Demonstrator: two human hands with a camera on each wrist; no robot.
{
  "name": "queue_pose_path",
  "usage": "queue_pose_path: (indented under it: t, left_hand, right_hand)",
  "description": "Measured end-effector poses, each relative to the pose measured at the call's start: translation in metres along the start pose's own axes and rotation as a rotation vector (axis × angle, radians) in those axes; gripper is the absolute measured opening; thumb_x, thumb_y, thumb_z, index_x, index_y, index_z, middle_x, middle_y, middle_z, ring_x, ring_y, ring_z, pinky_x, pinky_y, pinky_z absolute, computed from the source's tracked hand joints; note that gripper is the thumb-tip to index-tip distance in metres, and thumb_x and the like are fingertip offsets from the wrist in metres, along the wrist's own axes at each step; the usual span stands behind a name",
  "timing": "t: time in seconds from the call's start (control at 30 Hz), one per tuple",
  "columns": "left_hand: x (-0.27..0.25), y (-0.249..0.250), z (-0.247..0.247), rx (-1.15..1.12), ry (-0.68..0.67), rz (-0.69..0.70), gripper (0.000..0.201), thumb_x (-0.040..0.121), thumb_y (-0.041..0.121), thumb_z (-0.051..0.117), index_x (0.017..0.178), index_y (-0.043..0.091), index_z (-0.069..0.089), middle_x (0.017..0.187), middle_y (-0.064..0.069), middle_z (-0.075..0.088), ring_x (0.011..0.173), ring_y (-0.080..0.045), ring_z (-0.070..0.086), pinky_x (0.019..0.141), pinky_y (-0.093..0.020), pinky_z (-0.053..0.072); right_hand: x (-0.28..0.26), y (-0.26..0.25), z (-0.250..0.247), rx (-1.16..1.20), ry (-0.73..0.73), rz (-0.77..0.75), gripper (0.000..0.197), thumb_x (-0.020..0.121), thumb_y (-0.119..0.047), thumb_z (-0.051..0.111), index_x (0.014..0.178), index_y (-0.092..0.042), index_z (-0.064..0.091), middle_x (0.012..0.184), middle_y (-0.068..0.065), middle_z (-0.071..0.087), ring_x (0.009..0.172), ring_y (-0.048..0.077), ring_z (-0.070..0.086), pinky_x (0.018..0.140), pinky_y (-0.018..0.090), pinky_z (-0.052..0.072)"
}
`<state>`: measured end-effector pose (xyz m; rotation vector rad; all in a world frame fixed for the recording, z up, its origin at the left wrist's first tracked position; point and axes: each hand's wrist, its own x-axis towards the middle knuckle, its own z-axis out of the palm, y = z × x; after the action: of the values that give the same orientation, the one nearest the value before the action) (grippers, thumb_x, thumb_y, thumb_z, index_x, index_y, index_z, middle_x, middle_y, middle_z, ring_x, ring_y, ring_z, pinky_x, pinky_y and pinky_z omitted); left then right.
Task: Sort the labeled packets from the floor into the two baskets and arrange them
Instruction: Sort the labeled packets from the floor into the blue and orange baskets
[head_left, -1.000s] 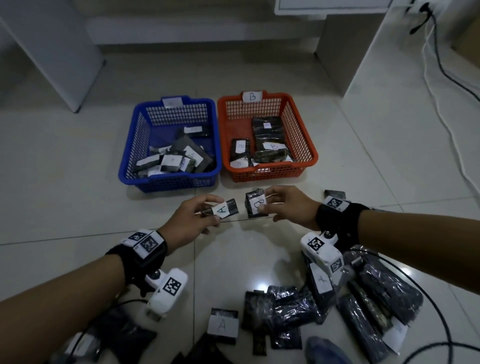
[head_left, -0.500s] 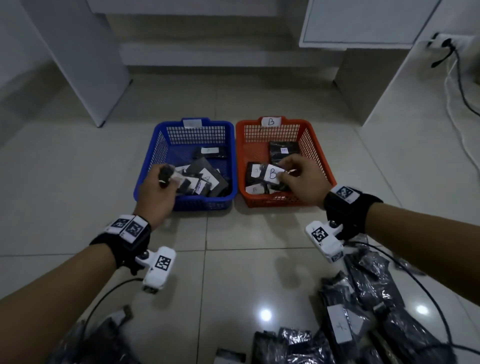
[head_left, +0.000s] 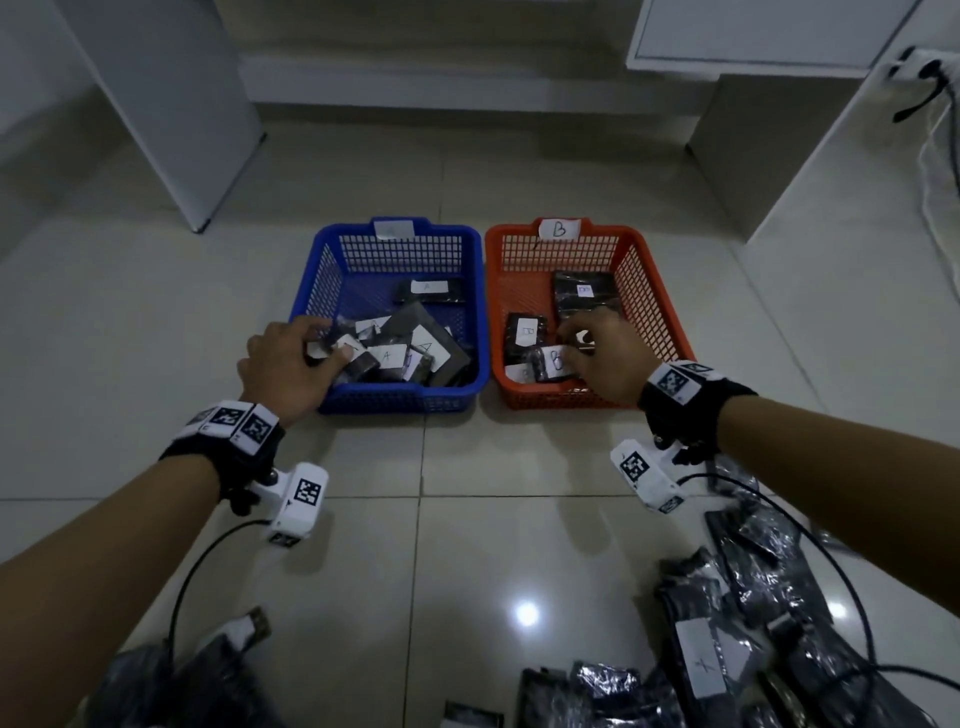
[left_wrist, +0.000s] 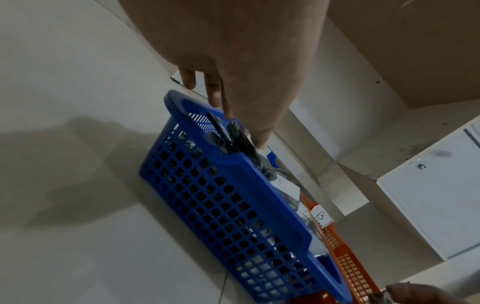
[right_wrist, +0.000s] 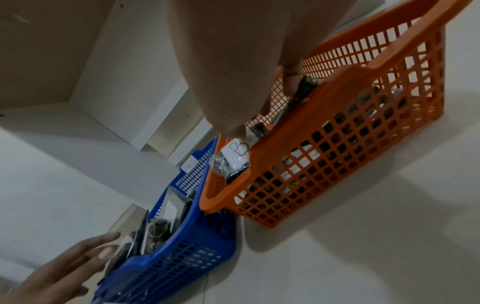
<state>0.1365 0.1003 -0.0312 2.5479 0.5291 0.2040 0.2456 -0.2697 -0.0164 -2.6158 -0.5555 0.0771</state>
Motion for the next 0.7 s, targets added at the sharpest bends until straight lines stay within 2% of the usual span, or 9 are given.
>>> queue_pose_path:
  t: [0.1,0.17,0.27,0.33,0.37,0.43,0.53,0.6,0.7]
  left_hand:
    - [-0.018,-0.004,-0.008,-0.053,0.04,0.016,0.042,0.086,0.052,0.062,0.12,0.027,0.06,0.12,-0.015,0.058,0.113,-0.041,0.052,0.097,-0.051,0.043]
    - [-0.032,-0.016,-0.015,-0.095,0.068,0.036,0.036,0.086,0.048,0.06,0.116,0.027,0.061,0.115,-0.013,0.058,0.108,-0.04,0.053,0.093,-0.051,0.046]
    - [-0.057,-0.036,-0.029,-0.198,0.064,0.059,0.021,0.087,0.037,0.065,0.104,0.024,0.064,0.101,-0.006,0.063,0.09,-0.02,0.057,0.083,-0.035,0.049]
    - [-0.077,-0.048,-0.042,-0.231,-0.059,0.039,0.007,0.091,0.019,0.069,0.095,0.019,0.065,0.089,-0.002,0.065,0.073,0.0,0.056,0.069,-0.014,0.044]
    - [-0.086,-0.054,-0.046,-0.231,-0.153,0.027,0.006,0.091,0.015,0.069,0.094,0.018,0.065,0.086,-0.001,0.066,0.067,0.002,0.056,0.063,-0.01,0.042]
    - [-0.108,-0.075,-0.058,-0.189,-0.327,0.022,0.007,0.09,0.016,0.07,0.093,0.021,0.066,0.084,0.001,0.068,0.067,-0.003,0.059,0.061,-0.01,0.043]
    - [-0.138,-0.112,-0.073,-0.068,-0.469,-0.023,0.015,0.085,0.018,0.074,0.093,0.028,0.065,0.09,0.005,0.067,0.079,-0.015,0.063,0.066,-0.014,0.045]
    - [-0.158,-0.133,-0.08,0.014,-0.543,-0.056,0.019,0.083,0.021,0.077,0.097,0.026,0.066,0.096,0.008,0.064,0.083,-0.009,0.061,0.064,-0.006,0.04]
    - [-0.186,-0.16,-0.088,0.025,-0.584,-0.087,0.022,0.081,0.027,0.08,0.099,0.027,0.067,0.101,0.008,0.065,0.085,-0.002,0.059,0.066,-0.003,0.041]
  right_hand:
    - [-0.004,-0.008,0.002,-0.057,0.117,-0.077,0.024,0.094,-0.017,0.06,0.117,-0.014,0.066,0.12,0.013,0.059,0.109,0.031,0.057,0.094,0.047,0.049]
    - [-0.011,-0.024,0.004,-0.077,0.184,-0.17,0.026,0.094,-0.015,0.055,0.119,-0.014,0.063,0.12,0.011,0.058,0.109,0.031,0.054,0.092,0.05,0.048]
    - [-0.027,-0.066,0.015,-0.046,0.161,-0.424,0.033,0.089,-0.02,0.048,0.118,-0.014,0.063,0.114,0.008,0.056,0.103,0.029,0.052,0.084,0.046,0.045]
    - [-0.04,-0.099,0.034,-0.016,0.051,-0.56,0.032,0.089,-0.019,0.05,0.116,-0.013,0.065,0.112,0.008,0.058,0.099,0.029,0.054,0.081,0.043,0.045]
    - [-0.047,-0.115,0.044,-0.002,-0.02,-0.605,0.029,0.09,-0.017,0.053,0.116,-0.013,0.065,0.112,0.008,0.059,0.099,0.029,0.055,0.08,0.043,0.046]
    - [-0.063,-0.147,0.071,0.04,-0.191,-0.676,0.027,0.093,-0.017,0.057,0.119,-0.015,0.065,0.115,0.007,0.06,0.102,0.029,0.056,0.083,0.043,0.048]
    - [-0.086,-0.187,0.11,0.043,-0.48,-0.697,0.03,0.098,-0.023,0.056,0.127,-0.016,0.061,0.121,0.006,0.059,0.11,0.026,0.055,0.092,0.04,0.046]
    - [-0.1,-0.209,0.134,-0.007,-0.639,-0.674,0.036,0.099,-0.027,0.055,0.134,-0.018,0.056,0.126,0.005,0.057,0.115,0.025,0.053,0.096,0.039,0.045]
    - [-0.117,-0.234,0.164,-0.042,-0.772,-0.637,0.042,0.099,-0.028,0.055,0.14,-0.019,0.05,0.134,0.007,0.051,0.121,0.028,0.052,0.098,0.043,0.045]
